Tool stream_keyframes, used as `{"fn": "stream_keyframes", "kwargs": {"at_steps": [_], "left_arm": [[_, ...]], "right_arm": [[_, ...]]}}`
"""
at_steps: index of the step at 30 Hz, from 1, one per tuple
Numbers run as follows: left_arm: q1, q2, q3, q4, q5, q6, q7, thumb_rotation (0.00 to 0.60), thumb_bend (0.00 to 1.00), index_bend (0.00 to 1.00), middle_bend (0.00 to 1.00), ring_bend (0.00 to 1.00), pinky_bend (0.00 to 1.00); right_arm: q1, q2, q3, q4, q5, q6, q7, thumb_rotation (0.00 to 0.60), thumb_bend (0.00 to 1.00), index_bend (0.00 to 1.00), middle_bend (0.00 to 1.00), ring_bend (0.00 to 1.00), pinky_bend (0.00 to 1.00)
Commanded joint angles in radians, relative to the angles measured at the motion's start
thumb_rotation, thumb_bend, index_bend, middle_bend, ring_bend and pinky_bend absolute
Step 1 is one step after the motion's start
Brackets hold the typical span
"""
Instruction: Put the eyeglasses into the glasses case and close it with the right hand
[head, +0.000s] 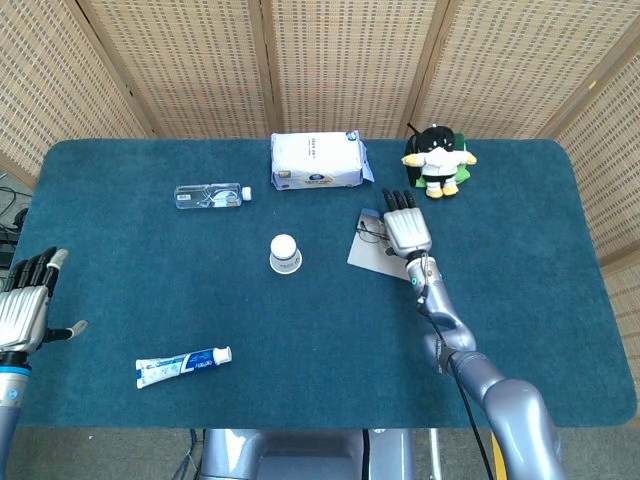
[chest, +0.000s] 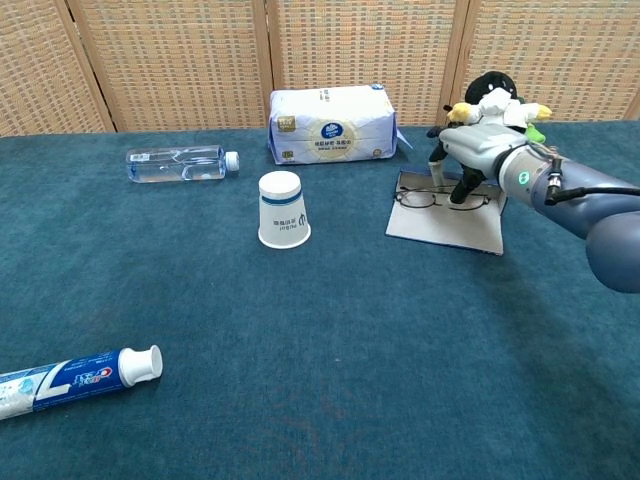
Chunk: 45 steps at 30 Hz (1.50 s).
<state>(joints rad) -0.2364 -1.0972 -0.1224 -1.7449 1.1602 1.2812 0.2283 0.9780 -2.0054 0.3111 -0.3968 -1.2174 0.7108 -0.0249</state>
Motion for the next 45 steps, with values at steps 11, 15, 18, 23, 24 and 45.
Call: {"fn": "stream_keyframes", "kwargs": {"at_steps": [11,15,18,23,24,45], "left_arm": [[0.001,0.004,0.004,0.0,0.004,0.003,-0.01,0.6,0.0,0.0,0.0,0.0,0.0],[0.0,0.003,0.005,0.0,0.006,0.002,-0.01,0.6,0.0,0.0,0.0,0.0,0.0],[-0.002,0.001,0.008,0.0,0.007,0.0,-0.004,0.6,0.0,0.0,0.0,0.0,0.0],[-0.004,-0.003,0.013,-0.001,0.011,-0.002,0.004,0.6,0.0,0.0,0.0,0.0,0.0],[-0.004,-0.004,0.014,-0.001,0.012,-0.002,0.004,0.6,0.0,0.0,0.0,0.0,0.0],[-0.014,-0.011,0.007,0.008,-0.018,-0.012,0.014,0.6,0.0,0.0,0.0,0.0,0.0]], "right_arm": [[-0.027,0.054,0.025,-0.114,0.037,0.02,-0.048,0.6,0.26,0.0,0.0,0.0,0.04],[-0.064,0.119,0.009,-0.231,0.011,0.08,-0.036,0.6,0.31,0.0,0.0,0.0,0.04],[-0.1,0.186,-0.016,-0.337,-0.016,0.117,-0.035,0.6,0.26,0.0,0.0,0.0,0.04],[-0.135,0.301,-0.033,-0.502,-0.007,0.094,-0.059,0.6,0.17,0.0,0.0,0.0,0.04],[-0.136,0.32,-0.034,-0.527,0.0,0.08,-0.064,0.6,0.19,0.0,0.0,0.0,0.04],[0.009,0.394,0.063,-0.552,0.203,-0.241,0.092,0.6,1.0,0.06,0.0,0.0,0.04]]}}
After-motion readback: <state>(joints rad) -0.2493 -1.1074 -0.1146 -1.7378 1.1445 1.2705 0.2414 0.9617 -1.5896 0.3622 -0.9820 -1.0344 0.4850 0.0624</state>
